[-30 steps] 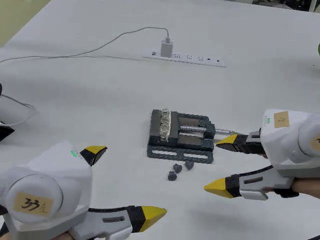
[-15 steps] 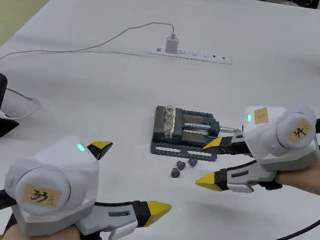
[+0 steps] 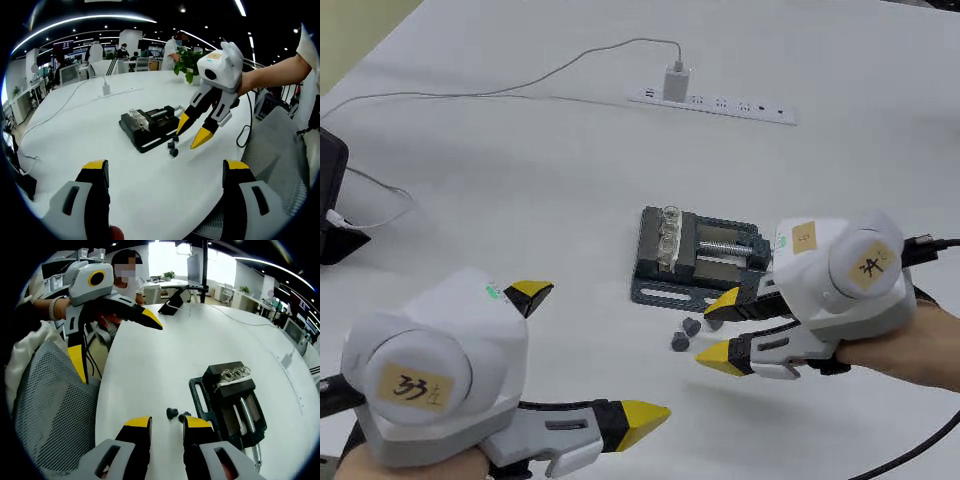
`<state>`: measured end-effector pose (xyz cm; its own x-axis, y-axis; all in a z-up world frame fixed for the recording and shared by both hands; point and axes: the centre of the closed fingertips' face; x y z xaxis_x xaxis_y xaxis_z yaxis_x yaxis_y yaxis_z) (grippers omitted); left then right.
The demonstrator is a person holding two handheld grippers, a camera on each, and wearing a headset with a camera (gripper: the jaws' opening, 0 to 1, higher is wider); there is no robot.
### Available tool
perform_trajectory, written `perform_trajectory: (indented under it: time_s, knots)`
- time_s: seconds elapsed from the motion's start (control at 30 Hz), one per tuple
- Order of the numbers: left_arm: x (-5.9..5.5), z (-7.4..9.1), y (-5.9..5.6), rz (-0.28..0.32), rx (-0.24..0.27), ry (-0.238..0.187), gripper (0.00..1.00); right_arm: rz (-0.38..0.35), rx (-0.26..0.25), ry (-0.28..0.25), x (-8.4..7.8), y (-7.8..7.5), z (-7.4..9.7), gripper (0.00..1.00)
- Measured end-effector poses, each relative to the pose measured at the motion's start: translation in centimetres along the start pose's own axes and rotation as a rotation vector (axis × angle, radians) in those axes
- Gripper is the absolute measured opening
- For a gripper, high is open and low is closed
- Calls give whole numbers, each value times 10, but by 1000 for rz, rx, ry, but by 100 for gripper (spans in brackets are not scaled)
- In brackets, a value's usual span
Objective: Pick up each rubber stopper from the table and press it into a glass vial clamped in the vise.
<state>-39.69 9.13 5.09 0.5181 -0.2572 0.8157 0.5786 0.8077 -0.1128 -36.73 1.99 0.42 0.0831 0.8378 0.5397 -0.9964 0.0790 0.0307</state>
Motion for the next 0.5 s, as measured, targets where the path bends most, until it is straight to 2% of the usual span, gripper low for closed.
perform_trajectory:
  time_s: [0.5]
  knots:
    - [-1, -1, 0, 6, -3, 3, 93, 21, 18, 12, 3, -5, -14, 9]
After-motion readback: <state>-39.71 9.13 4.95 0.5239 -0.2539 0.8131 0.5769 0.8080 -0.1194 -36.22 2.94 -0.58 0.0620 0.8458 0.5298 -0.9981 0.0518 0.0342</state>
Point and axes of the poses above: the centre of the closed fingertips' face, and the gripper's own axes: z roughly backward along the fingers, y roughly to its left, x roughly out of its top, and after that the axes turned 6 degrees about y, right-handed
